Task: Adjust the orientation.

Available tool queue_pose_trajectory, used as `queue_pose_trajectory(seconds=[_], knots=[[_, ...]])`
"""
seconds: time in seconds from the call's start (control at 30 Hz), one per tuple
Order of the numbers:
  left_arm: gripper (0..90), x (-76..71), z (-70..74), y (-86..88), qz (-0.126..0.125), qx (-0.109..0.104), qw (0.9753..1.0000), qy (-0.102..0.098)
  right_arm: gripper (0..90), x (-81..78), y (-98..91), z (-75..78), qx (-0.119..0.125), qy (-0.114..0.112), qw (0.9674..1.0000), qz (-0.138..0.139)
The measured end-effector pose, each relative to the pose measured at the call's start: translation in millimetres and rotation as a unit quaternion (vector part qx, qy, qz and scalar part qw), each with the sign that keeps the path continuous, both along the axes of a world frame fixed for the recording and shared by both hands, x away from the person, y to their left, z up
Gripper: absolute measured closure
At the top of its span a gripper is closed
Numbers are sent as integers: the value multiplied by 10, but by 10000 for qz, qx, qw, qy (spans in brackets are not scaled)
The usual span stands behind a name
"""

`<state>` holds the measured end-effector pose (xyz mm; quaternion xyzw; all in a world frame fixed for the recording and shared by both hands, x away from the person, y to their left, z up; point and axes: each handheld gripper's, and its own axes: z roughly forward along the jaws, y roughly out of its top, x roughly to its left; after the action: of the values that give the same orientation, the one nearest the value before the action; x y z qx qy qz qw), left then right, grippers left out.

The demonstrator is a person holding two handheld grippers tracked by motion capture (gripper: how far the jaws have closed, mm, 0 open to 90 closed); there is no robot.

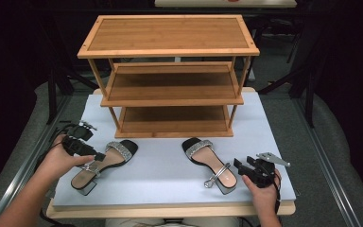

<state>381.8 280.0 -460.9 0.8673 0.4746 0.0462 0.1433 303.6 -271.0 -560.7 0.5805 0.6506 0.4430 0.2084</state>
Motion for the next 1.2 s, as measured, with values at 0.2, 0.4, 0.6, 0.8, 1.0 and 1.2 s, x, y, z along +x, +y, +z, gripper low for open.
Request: queue_pose_trajectory(seconds=[0.2,0.4,0.6,0.8,1.0,1.2], knots=[[317,147,-265,-126,-243,830,9928,831,383,7,5,-8,16,4,10000,28],[334,191,-392,-95,-293,896,9887,1167,383,9,10,-13,12,16,10000,55],[380,182,-482,-62,-375,808,9847,1499,383,11,13,-16,21,23,10000,60],[404,198,-519,-84,-366,882,9842,1489,383,10,21,-15,18,32,10000,75],[416,190,-511,-80,-328,856,9851,1458,383,12,12,-17,17,82,9999,68],[428,150,-465,-72,-341,852,9867,1339,383,12,15,-18,25,76,9999,62]])
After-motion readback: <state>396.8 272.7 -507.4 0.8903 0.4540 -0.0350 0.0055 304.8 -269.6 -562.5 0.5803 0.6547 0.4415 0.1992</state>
